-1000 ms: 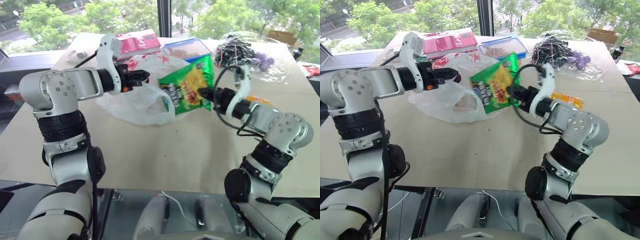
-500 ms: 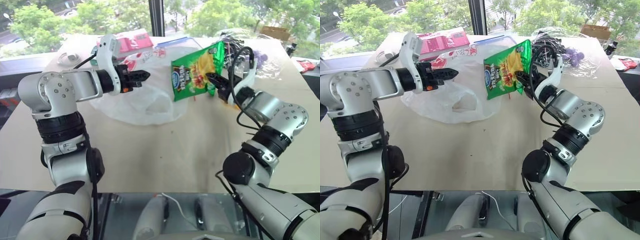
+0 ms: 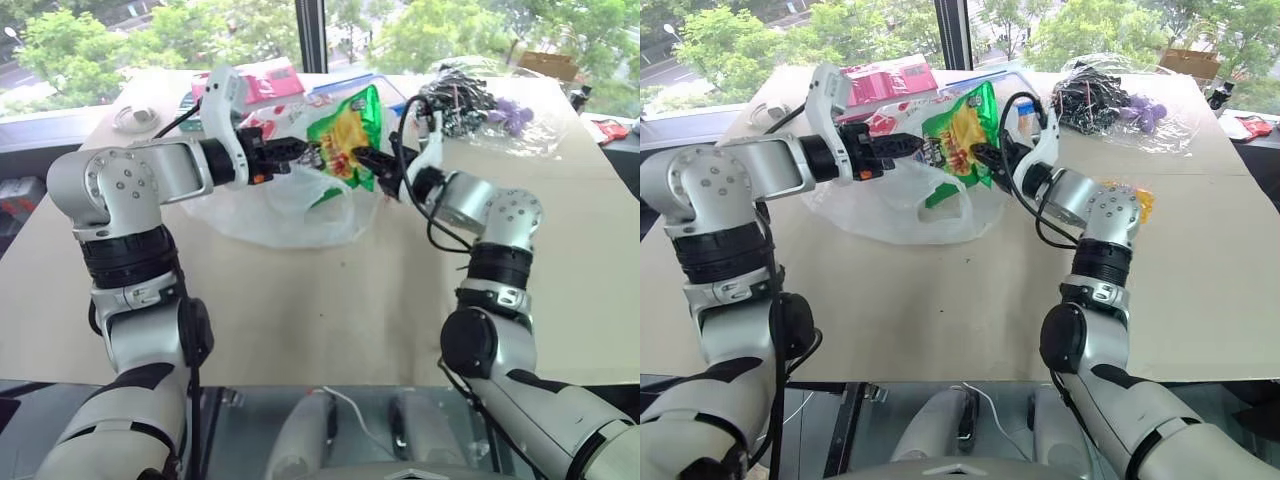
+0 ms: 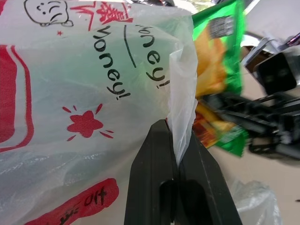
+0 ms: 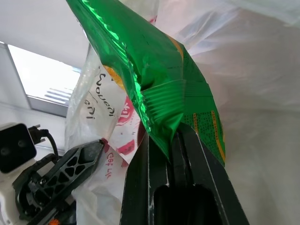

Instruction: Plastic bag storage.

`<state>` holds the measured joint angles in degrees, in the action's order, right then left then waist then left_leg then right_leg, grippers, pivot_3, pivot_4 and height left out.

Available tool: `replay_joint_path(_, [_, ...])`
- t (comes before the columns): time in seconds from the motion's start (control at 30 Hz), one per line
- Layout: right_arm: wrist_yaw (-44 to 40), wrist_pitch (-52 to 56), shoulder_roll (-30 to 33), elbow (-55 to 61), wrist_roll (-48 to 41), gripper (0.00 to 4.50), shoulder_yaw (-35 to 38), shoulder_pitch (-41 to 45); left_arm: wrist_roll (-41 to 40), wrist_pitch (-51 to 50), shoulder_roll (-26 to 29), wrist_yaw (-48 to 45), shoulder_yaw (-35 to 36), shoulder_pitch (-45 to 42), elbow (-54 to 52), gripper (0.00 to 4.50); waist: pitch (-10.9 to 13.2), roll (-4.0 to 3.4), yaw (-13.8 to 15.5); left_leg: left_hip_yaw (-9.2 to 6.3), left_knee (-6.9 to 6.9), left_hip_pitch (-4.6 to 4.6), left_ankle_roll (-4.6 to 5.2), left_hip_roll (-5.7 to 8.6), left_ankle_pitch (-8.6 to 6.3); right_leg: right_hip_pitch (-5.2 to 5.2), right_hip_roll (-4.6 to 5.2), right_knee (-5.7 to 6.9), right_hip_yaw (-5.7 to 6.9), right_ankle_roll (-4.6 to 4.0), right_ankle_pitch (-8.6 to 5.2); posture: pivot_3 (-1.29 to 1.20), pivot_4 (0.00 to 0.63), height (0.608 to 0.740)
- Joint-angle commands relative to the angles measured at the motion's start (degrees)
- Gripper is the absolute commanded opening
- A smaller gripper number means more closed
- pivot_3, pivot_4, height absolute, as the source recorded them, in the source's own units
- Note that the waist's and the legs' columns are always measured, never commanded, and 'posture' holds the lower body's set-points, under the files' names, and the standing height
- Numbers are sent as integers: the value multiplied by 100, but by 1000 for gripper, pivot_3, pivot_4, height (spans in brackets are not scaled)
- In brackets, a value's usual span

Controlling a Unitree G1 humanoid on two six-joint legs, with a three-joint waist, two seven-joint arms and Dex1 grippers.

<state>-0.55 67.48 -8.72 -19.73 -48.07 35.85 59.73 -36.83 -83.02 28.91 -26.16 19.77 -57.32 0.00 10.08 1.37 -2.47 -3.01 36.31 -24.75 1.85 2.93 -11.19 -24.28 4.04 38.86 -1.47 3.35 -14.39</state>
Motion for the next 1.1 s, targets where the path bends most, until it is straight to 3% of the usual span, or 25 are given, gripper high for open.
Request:
replay_joint_path(0.03, [-101,-791,-1272,-763,-353,9,-158,15,-210,29,27,15,191,-50,-361,0,0,0,0,0,0,1,0,0,0,0,-1,0,0,0,0,0,150,732])
replay_joint_path(0.23, [-385,-1750,-1095,-1977,-503,9,-413,453,-356,-86,20,105,324,20,-493,0,0,0,-11,1,0,1,0,-1,0,0,-6,0,0,0,0,0,150,732])
replay_joint_path(0.43, [-942,-2454,-1015,-3160,547,9,-1599,747,-332,-111,44,232,283,125,-494,0,0,-1,-94,1,0,3,0,-2,0,0,-19,1,-1,0,0,0,150,732])
replay_joint_path(0.7, [-1781,-3542,-650,-3584,1876,9,-2950,750,-299,-96,71,366,159,259,-551,0,0,-1,-107,-2,0,2,-1,0,0,0,-17,1,1,0,0,0,150,732])
replay_joint_path(0.9, [-2027,-3924,-32,-2110,2779,2630,-3860,113,-263,65,136,345,134,345,-414,0,1,-1,-109,-6,0,1,-2,-1,0,0,-17,0,3,0,0,0,150,732])
replay_joint_path(1.1, [-2492,-2868,1617,1881,3145,2630,-4646,-1414,-220,721,355,-64,115,597,71,0,1,-1,20,-14,3,-5,-1,6,0,1,-6,-5,12,1,0,0,150,732])
